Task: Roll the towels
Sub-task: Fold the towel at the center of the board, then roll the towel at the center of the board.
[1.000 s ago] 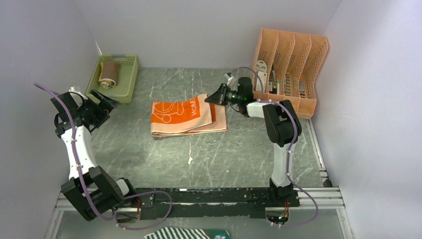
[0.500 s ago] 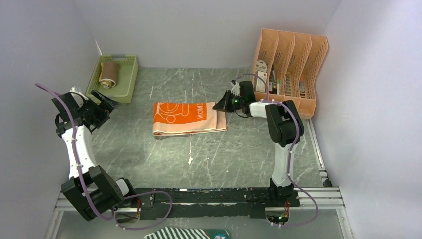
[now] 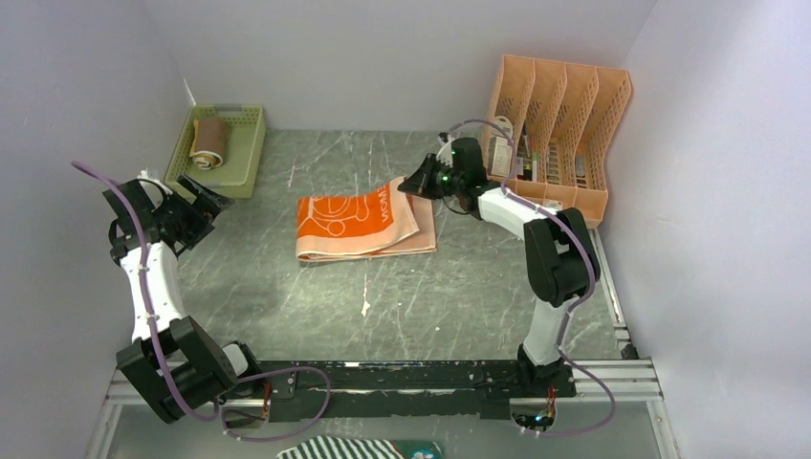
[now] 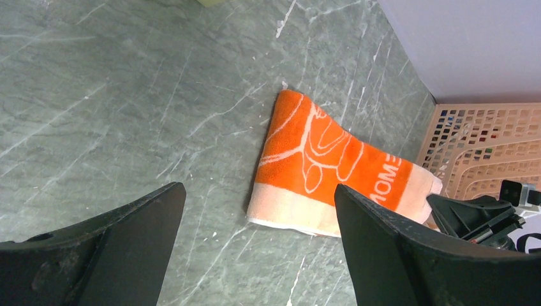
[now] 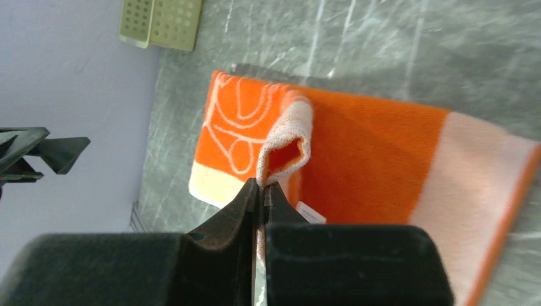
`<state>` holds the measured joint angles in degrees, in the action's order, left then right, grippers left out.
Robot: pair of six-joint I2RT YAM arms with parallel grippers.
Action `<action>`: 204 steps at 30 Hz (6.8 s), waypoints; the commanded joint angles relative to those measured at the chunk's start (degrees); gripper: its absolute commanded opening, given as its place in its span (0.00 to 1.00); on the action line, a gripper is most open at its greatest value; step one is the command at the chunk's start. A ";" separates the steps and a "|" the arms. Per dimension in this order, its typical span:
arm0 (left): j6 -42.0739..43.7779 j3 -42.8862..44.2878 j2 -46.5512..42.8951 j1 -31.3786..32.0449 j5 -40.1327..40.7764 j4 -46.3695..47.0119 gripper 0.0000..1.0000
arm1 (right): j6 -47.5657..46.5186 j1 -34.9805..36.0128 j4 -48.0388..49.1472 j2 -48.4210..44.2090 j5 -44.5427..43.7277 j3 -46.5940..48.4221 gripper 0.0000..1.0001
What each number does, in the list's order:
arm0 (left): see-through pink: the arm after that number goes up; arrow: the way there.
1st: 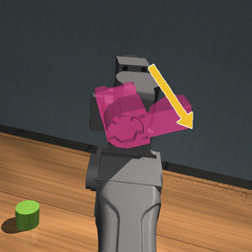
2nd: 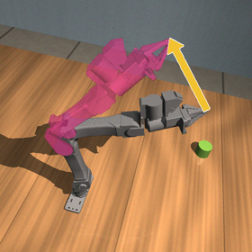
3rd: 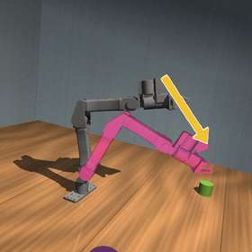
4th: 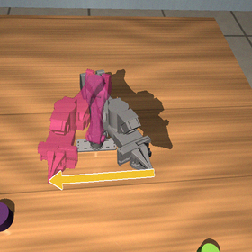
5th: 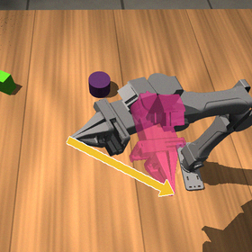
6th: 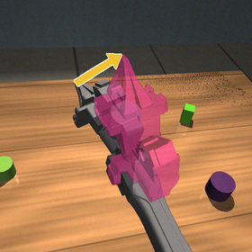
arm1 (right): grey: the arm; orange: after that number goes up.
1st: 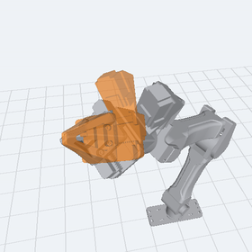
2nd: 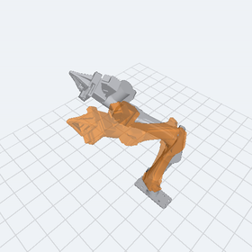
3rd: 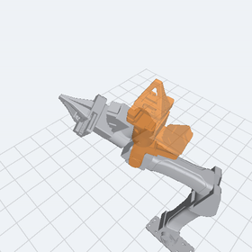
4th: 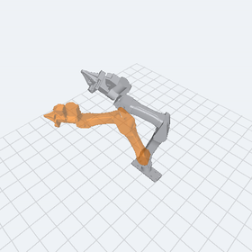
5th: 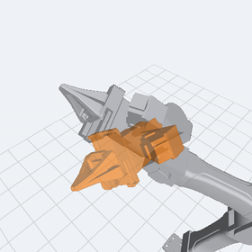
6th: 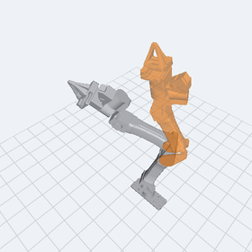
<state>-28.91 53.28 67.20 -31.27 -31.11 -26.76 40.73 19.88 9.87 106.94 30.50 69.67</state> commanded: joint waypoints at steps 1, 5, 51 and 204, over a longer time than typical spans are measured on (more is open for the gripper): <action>1.14 -0.58 0.28 0.57 -0.21 1.65 0.99 | 4.26 4.62 -3.61 -0.45 -5.50 3.01 0.00; 2.19 -0.58 0.71 0.52 -0.36 0.93 0.99 | 6.86 8.01 -8.80 -2.41 -14.42 4.24 0.00; 4.55 -2.19 2.76 0.50 -0.58 1.09 0.99 | 3.71 1.09 -8.27 5.16 -27.06 -0.83 0.41; 3.86 -5.71 16.45 39.72 29.62 21.56 0.99 | -26.79 1.48 -19.66 16.66 -18.40 7.44 0.08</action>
<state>-22.81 48.36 82.15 9.04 0.47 -6.26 21.37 24.21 -2.57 115.42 18.70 69.95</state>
